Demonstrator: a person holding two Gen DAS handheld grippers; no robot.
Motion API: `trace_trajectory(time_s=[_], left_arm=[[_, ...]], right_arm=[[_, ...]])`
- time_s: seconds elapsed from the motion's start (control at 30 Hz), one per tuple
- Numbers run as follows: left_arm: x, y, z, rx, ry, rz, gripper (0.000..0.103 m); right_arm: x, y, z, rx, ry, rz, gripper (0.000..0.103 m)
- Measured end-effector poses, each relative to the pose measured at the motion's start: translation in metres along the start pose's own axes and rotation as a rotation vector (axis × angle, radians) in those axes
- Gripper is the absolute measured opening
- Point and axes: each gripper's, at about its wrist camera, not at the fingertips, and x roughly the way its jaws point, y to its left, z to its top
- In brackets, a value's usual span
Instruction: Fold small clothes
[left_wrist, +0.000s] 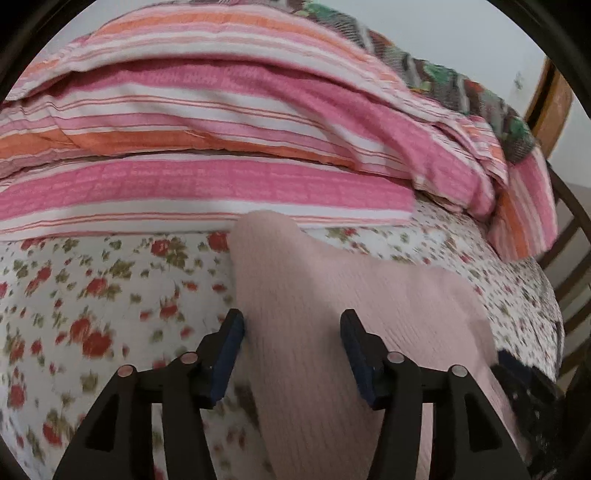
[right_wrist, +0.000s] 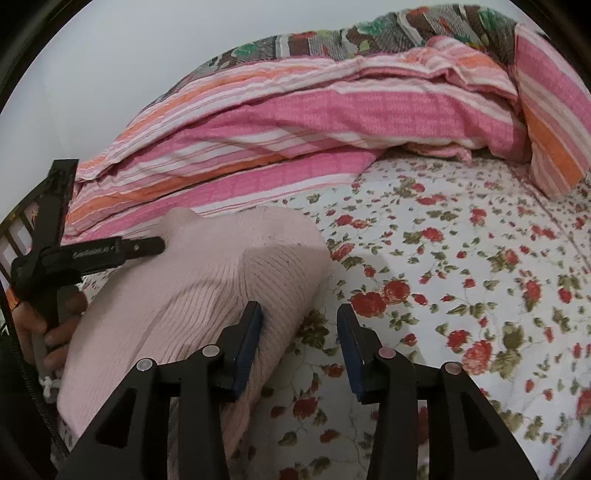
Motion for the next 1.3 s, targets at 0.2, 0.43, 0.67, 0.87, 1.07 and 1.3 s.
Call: trace_trajectory(time_s=[0.2,0.43,0.67,0.87,1.07,1.3], left_arm=[[-0.036,-0.023,-0.046,0.087,-0.068,0.014,0.063],[-0.079,-0.032,-0.099,0.247,-0.242,0.090,0.085],[-0.081,-0.027,-0.113,0.260,-0.229,0.089,0.091],[-0.082,-0.025,-0.126,0.240,-0.230,0.086,0.093],[-0.089,-0.024,-0.132,0.251,-0.267,0.074,0.093],[-0.084,-0.022,-0.128,0.237,-0.249,0.069,0.095]], right_arm=[[-0.028,0.013,-0.015,-0.089,-0.026,-0.003,0.042],[-0.046,0.011,-0.023,-0.254,-0.115,-0.078,0.079],[-0.038,0.013,-0.035,-0.338,-0.171,-0.114,0.086],[-0.028,-0.010,-0.041,-0.213,-0.084,-0.106,0.090],[-0.030,-0.016,-0.049,-0.253,-0.055,-0.131,0.090],[-0.025,-0.004,-0.057,-0.441,-0.068,-0.247,0.103]])
